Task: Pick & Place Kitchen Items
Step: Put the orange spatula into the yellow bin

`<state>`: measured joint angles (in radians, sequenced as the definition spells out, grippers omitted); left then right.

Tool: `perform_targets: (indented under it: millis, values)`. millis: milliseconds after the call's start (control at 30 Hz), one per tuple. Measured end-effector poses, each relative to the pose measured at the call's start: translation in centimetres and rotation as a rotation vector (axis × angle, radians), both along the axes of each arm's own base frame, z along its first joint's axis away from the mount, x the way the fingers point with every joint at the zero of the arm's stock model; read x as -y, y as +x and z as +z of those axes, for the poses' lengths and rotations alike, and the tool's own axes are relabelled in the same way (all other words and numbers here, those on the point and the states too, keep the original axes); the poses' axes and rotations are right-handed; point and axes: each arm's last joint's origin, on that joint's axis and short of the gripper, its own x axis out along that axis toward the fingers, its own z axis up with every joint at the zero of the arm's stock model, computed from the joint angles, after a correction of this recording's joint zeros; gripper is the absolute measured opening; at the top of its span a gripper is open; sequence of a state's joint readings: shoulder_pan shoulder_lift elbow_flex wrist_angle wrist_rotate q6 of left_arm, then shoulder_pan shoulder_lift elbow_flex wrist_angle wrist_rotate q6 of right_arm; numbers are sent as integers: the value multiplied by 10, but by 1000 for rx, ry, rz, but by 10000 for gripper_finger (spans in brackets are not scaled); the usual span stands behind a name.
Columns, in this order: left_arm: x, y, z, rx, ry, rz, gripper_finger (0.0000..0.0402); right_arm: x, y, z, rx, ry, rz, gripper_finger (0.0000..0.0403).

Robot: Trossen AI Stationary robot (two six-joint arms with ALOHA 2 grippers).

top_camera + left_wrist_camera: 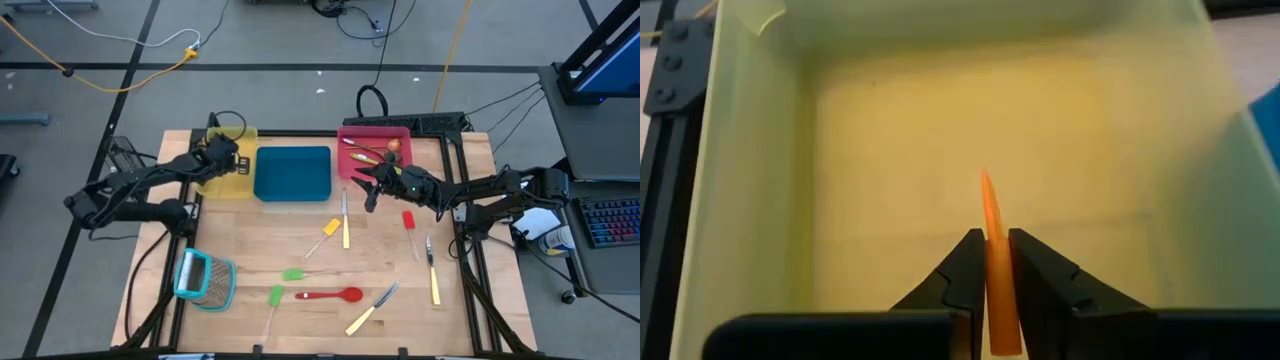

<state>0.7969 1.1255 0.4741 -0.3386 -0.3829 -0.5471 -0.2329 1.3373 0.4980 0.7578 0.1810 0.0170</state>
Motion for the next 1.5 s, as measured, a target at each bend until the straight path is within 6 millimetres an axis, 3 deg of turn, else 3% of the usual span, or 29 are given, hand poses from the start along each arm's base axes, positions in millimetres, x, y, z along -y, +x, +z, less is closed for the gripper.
perform_targets:
  millis: [433,733,1100,1367,1500]
  values:
    - [2,-16,-18,-29,-53,46,42,0,0,0,0,-1,0,128]
    - [-7,-14,-12,24,34,64,85,0,0,0,-1,-2,0,128]
    - [-9,-14,-11,55,52,95,87,0,0,0,-1,-2,0,128]
    - [1,-11,-5,143,-141,-67,88,0,0,0,-1,-2,0,128]
    - [8,-14,4,49,-224,-40,88,0,0,0,-1,-2,0,128]
